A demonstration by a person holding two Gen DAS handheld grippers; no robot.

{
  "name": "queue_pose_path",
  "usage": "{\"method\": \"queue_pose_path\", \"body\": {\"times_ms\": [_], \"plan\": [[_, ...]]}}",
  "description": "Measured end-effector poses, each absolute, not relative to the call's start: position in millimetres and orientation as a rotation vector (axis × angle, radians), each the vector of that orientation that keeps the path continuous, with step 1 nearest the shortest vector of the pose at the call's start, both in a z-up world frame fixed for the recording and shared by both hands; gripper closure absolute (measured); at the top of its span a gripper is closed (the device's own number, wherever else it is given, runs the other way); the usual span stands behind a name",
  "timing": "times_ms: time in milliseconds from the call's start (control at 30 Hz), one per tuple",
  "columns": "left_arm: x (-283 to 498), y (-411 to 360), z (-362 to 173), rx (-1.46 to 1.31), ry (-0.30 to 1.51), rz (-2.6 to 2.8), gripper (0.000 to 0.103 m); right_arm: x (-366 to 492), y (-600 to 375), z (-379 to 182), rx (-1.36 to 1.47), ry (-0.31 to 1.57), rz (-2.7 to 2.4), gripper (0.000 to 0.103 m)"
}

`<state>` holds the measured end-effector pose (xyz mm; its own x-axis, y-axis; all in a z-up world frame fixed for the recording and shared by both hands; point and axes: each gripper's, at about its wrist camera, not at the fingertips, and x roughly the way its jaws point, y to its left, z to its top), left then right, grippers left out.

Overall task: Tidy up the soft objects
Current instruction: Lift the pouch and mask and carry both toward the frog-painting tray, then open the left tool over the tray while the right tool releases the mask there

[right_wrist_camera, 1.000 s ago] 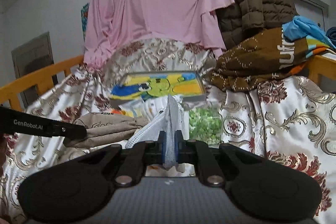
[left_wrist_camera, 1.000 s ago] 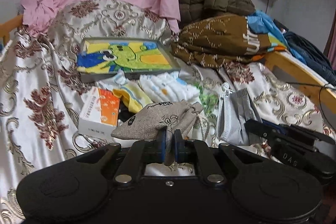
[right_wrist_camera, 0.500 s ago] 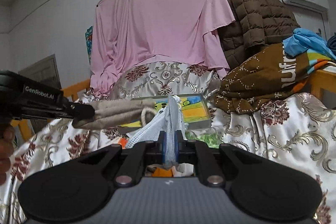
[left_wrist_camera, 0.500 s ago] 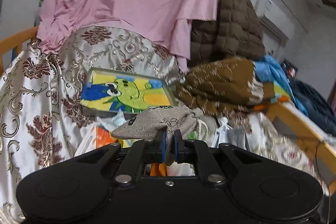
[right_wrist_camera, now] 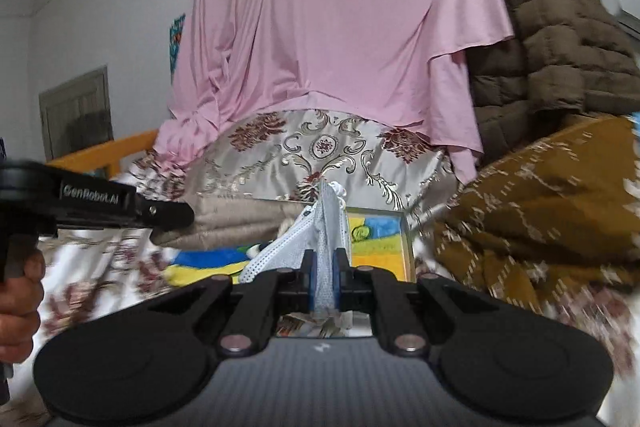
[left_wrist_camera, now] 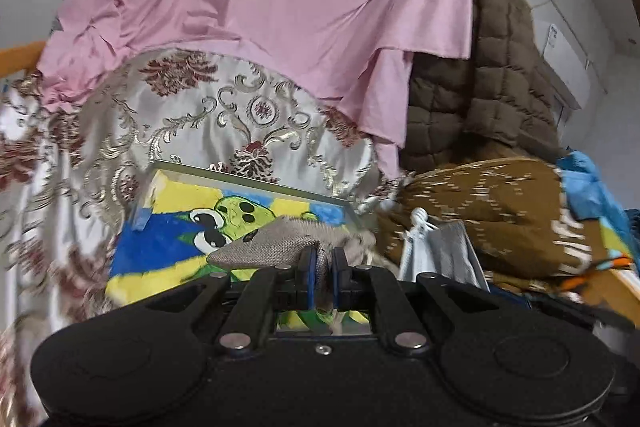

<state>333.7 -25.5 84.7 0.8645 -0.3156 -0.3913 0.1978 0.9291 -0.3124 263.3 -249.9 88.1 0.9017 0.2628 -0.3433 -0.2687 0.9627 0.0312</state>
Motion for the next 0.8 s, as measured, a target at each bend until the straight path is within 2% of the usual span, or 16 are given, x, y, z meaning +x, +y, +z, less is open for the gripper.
{"method": "queue_pose_path", "body": {"times_ms": [200,433,567,633,667,700,733,800], "plan": [[424.0,-11.9,43.3,-0.218,0.553,-0.246,0.098,374.1,-226.3,51.3,-0.058,0.442,0.29,0.094],[486.6,-13.6,13.0,-0.103,0.731,-0.218,0.096,444.3,-220.3,14.2,-0.033,0.602,0.29,0.094],[498.9,-18.4,21.9,0.059,0.792,-0.207,0.076,460.4,-219.6,8.8,-0.053,0.673,0.297,0.089],[495.8,-15.3,31.2,0.078,0.787,-0.21,0.062,465.4,-218.4,11.8,-0.064,0.699,0.281,0.067],[491.8,-13.4,35.1,0.074,0.784,-0.213,0.048,467.8,-219.1,12.9,-0.062,0.719,0.274,0.062],[488.1,-11.1,38.5,0.061,0.781,-0.208,0.041,468.6,-220.0,15.5,-0.057,0.731,0.266,0.056],[481.7,-5.9,42.4,0.023,0.763,-0.196,0.041,467.7,-222.0,19.2,-0.046,0.744,0.247,0.053],[469.2,1.7,49.1,-0.052,0.732,-0.179,0.032,461.1,-229.0,31.0,0.004,0.765,0.216,0.047]]}}
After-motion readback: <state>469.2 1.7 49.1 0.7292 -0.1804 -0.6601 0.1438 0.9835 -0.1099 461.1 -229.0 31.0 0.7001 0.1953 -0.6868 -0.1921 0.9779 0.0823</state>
